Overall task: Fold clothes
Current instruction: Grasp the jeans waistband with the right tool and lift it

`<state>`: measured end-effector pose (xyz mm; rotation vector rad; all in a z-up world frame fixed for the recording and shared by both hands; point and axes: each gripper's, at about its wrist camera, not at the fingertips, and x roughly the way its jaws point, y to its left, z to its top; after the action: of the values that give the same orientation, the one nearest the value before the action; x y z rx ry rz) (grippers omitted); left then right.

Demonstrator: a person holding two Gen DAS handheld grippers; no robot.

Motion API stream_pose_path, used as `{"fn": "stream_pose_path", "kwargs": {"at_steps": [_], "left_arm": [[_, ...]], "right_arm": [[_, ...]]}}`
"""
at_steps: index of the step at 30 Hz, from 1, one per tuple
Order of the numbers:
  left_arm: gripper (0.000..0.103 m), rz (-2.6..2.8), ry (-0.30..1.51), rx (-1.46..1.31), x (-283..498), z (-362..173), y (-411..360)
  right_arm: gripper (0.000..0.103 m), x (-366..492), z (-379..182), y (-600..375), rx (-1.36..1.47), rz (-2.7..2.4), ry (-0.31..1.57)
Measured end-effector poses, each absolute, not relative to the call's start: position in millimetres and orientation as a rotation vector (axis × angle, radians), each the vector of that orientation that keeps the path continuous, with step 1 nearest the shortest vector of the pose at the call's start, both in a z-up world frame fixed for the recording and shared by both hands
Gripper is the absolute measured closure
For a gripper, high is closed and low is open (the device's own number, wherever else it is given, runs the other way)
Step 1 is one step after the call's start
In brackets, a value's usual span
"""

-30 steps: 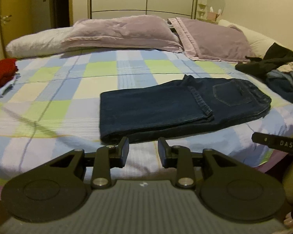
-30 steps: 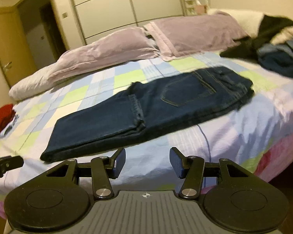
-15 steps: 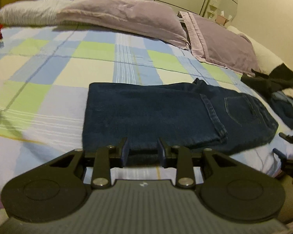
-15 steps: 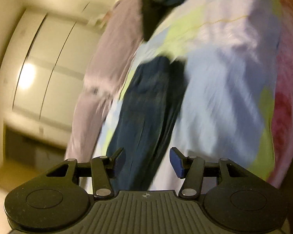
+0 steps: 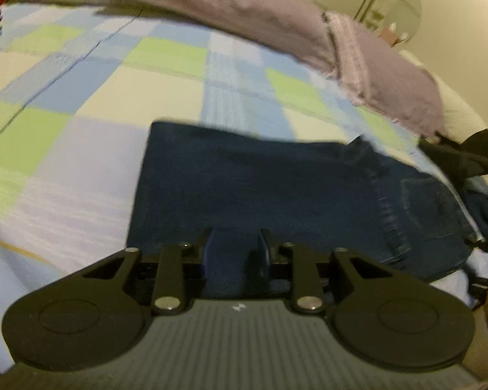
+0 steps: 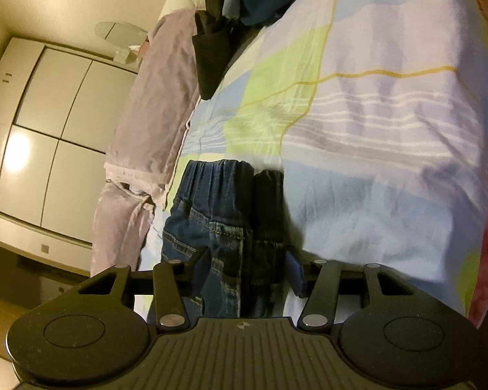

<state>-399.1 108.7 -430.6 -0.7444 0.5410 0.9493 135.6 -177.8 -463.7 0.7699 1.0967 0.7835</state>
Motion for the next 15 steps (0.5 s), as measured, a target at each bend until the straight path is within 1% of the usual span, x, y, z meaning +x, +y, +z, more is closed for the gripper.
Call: {"fn": "stream_pose_path", "kwargs": {"at_steps": [1,2,3,7,10,11,13,15], "left_arm": [[0.089,0.953,0.536,-0.746,-400.5,-432.9,109.4],[0.089,0.954,0.527,-0.749,-402.0,-434.2,109.8],[0.089,0.954,0.519,-0.761,-403.4,-434.5,110.6],[0.089,0.942,0.497,-0.807,-409.1,-433.3,114.2],[0.089,0.951,0.471,-0.842,-418.9,-428.7,114.3],[0.089,0.957,0.459,-0.852,-424.1,-426.5,113.9],[0.089,0.967,0.425,-0.87,-437.3,-421.4,112.4],[0.089,0.979,0.381,-0.896,-455.5,-417.2,110.2]], "right_arm": [[0.056,134.7,-464.6,-176.4,0.752,0.783,1.089],[0.06,133.9,-466.3,-175.3,0.739,0.78,1.085],[0.069,133.0,-468.2,-174.2,0.728,0.777,1.082],[0.078,131.4,-471.4,-174.3,0.719,0.776,1.076],[0.082,125.5,-462.2,-165.2,0.634,0.756,1.047],[0.083,119.2,-452.2,-158.0,0.551,0.748,1.013],[0.085,97.4,-426.0,-138.5,0.352,0.747,0.885],[0.085,66.1,-394.9,-117.2,0.182,0.784,0.706]]}}
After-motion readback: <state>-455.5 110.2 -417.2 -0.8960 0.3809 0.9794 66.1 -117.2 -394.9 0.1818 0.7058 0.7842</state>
